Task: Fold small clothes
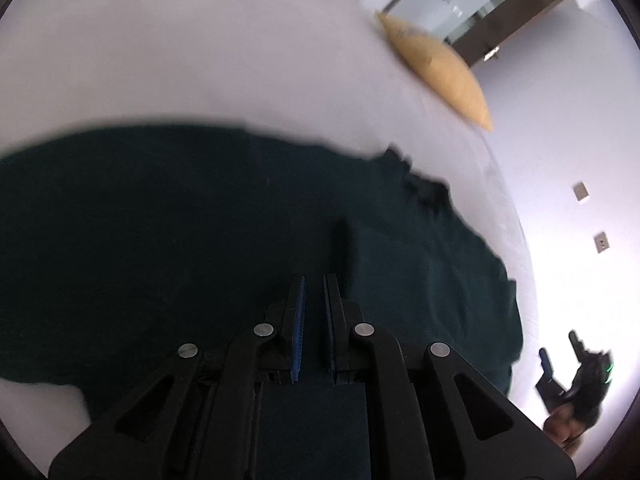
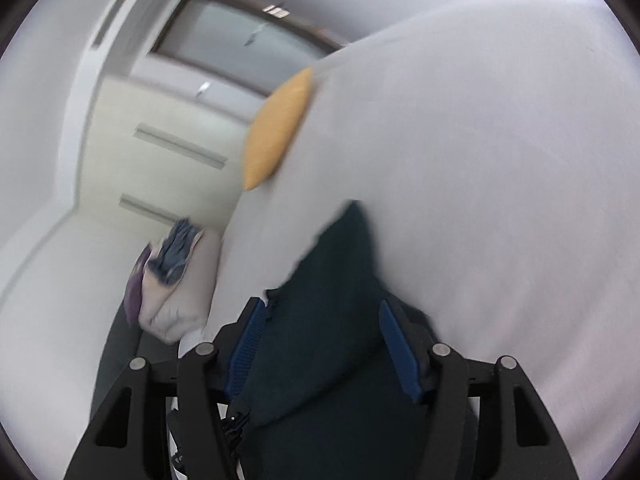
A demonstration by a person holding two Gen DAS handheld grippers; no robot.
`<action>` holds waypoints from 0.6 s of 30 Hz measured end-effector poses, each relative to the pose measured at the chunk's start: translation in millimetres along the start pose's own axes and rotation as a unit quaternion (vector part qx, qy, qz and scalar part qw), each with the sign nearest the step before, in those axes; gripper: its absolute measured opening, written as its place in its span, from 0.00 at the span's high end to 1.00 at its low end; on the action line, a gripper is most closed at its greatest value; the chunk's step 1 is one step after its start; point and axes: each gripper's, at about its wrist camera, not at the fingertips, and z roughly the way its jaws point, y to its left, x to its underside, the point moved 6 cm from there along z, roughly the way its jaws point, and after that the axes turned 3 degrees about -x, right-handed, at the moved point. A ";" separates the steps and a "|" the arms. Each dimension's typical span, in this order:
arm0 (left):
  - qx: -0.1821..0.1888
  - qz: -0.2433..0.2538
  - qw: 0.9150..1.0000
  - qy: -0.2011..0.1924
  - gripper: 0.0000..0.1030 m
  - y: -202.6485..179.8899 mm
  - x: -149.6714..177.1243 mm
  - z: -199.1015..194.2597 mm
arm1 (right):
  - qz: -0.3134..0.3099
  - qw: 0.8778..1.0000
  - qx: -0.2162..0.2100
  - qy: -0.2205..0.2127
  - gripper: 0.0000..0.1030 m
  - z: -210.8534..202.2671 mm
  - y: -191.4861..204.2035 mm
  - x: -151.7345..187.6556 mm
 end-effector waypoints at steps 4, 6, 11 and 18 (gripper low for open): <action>0.062 0.041 0.997 -0.020 0.92 -34.9 4.4 1.5 | -0.036 0.998 -0.026 0.050 0.38 53.3 18.1 -9.8; 0.060 0.060 0.996 -0.002 0.92 -45.0 11.3 22.1 | -0.030 0.996 -0.038 0.081 0.39 82.5 13.5 -13.5; 0.078 0.044 0.996 0.020 0.92 -32.4 20.5 55.5 | 0.045 0.994 -0.012 0.098 0.54 119.8 -42.7 -26.7; 0.087 0.013 0.996 0.014 0.92 -19.4 22.9 32.3 | -0.011 0.995 -0.031 0.096 0.44 55.5 -45.7 8.3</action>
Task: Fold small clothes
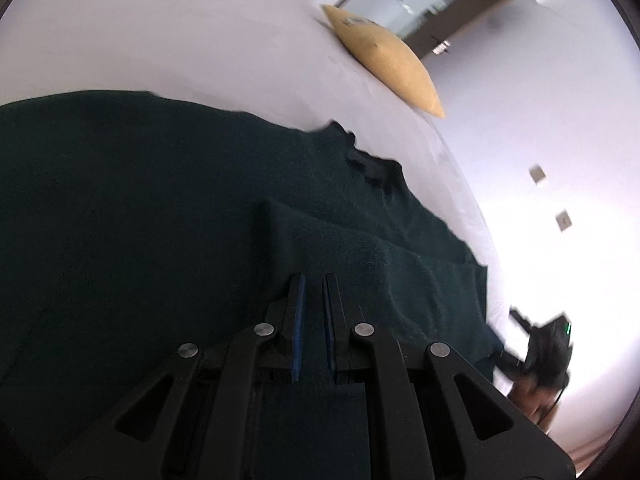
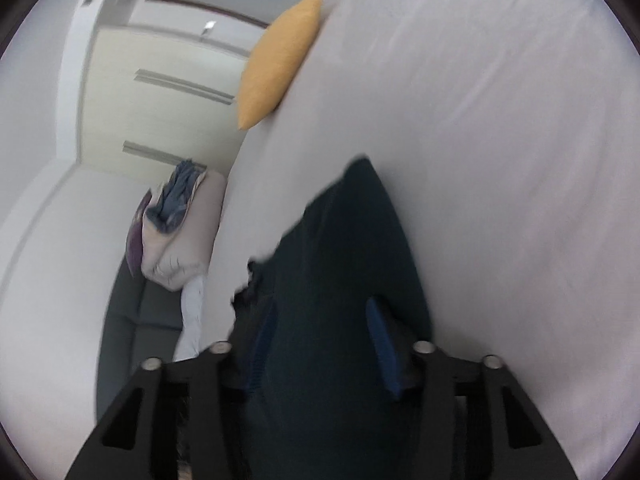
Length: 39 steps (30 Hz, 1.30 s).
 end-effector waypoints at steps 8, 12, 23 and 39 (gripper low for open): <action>0.001 -0.151 0.980 -0.130 0.23 99.7 11.6 -171.0 | 0.006 0.997 -0.015 -0.078 0.35 -86.0 18.8 40.4; -0.011 -0.286 0.930 -0.233 0.13 190.0 43.5 -268.1 | -0.015 0.998 -0.023 -0.063 0.35 -89.6 51.1 75.3; 0.010 -0.486 0.818 -0.306 0.18 325.4 115.5 -355.1 | -0.039 0.999 -0.028 0.005 0.35 -56.1 121.2 136.0; -0.007 -0.475 0.822 -0.313 0.89 383.1 43.3 -303.7 | -0.069 0.997 -0.021 0.016 0.35 -53.9 146.3 160.3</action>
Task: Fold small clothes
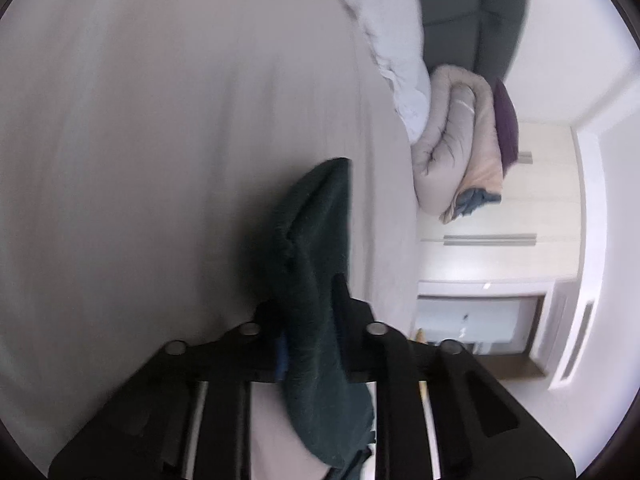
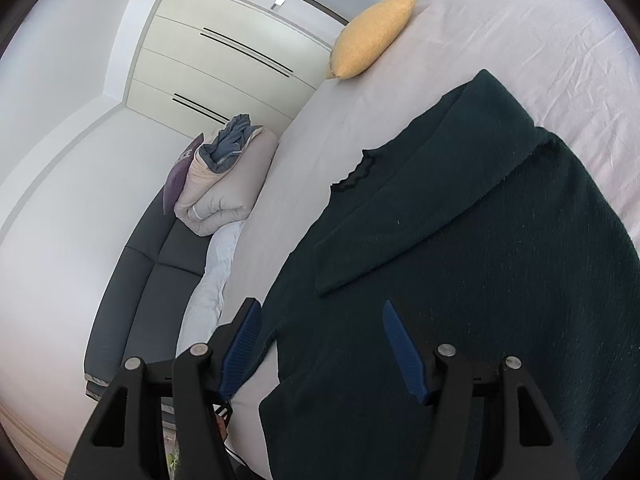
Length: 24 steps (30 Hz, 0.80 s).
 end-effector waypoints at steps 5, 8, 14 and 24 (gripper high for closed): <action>0.009 0.184 0.983 0.018 0.90 -94.4 53.9 4.0 | 0.006 1.000 -0.002 -0.006 0.35 5.1 -5.6 -1.9; 0.027 0.316 0.947 0.051 0.90 -160.9 129.4 15.1 | 0.007 1.000 0.000 -0.009 0.36 4.0 -11.0 -2.8; 0.014 0.589 0.800 0.113 0.90 -191.6 350.6 50.7 | 0.020 1.000 -0.003 -0.008 0.36 12.3 -24.9 -13.7; -0.046 0.688 0.716 0.111 0.90 -104.0 443.1 79.9 | 0.042 0.992 -0.031 0.112 0.36 116.4 -21.7 -21.7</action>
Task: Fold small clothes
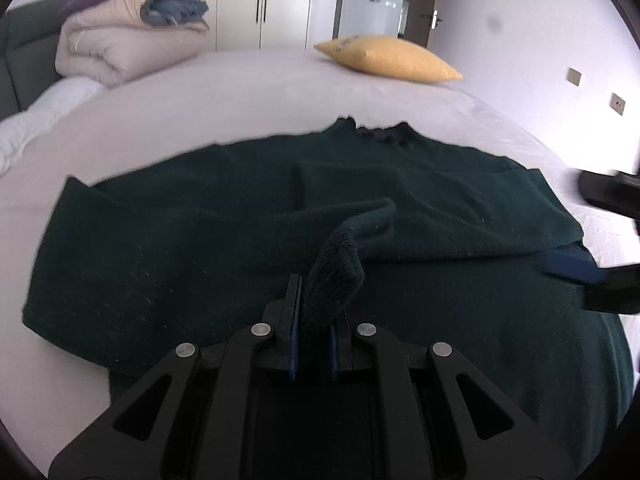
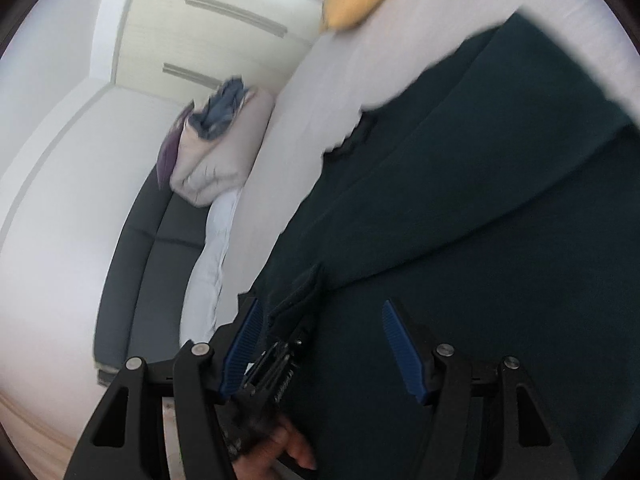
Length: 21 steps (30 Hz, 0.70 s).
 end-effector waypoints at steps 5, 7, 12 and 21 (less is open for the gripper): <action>-0.008 0.006 1.000 0.006 0.90 -1.4 12.9 1.3 | 0.034 0.997 -0.026 0.063 0.36 64.6 9.0 -5.9; -0.011 0.009 1.000 0.009 0.90 -1.0 14.2 4.3 | 0.031 0.995 -0.029 0.086 0.36 85.5 17.4 -6.4; -0.011 0.010 1.000 0.007 0.90 0.6 7.6 4.4 | 0.038 0.986 0.014 0.161 0.36 135.2 13.8 -2.1; 0.129 -0.111 0.985 -0.017 0.70 35.9 1.6 -28.3 | -0.056 0.986 0.041 0.150 0.89 124.5 29.4 -12.4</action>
